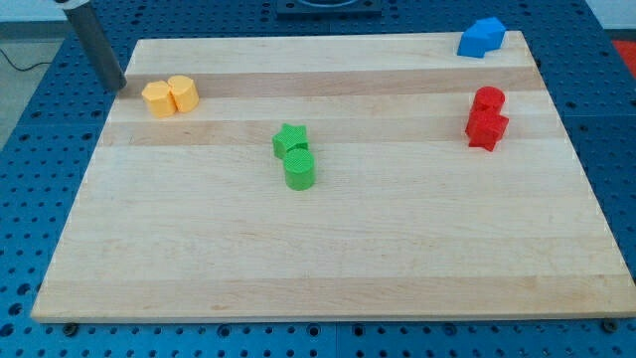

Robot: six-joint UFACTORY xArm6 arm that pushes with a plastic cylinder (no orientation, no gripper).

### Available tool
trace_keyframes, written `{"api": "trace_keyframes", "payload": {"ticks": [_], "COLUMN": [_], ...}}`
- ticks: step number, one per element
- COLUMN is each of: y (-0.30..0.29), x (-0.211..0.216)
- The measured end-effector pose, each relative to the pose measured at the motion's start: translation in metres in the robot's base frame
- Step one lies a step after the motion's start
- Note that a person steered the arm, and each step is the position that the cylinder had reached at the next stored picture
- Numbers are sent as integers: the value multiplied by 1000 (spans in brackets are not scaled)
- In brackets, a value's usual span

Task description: Push the yellow blocks slightly towards the right of the board

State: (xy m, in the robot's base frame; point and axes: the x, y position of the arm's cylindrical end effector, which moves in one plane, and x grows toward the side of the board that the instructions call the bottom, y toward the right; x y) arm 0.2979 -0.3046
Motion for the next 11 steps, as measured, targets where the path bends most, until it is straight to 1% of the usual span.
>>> {"api": "trace_keyframes", "payload": {"ticks": [1,3,4,5,6,7,8,9,10,11], "y": [3,24,44,63,45,32,34,63,68,68], "x": [6,36,51,56,51,26,-1,-19,-15,5]}}
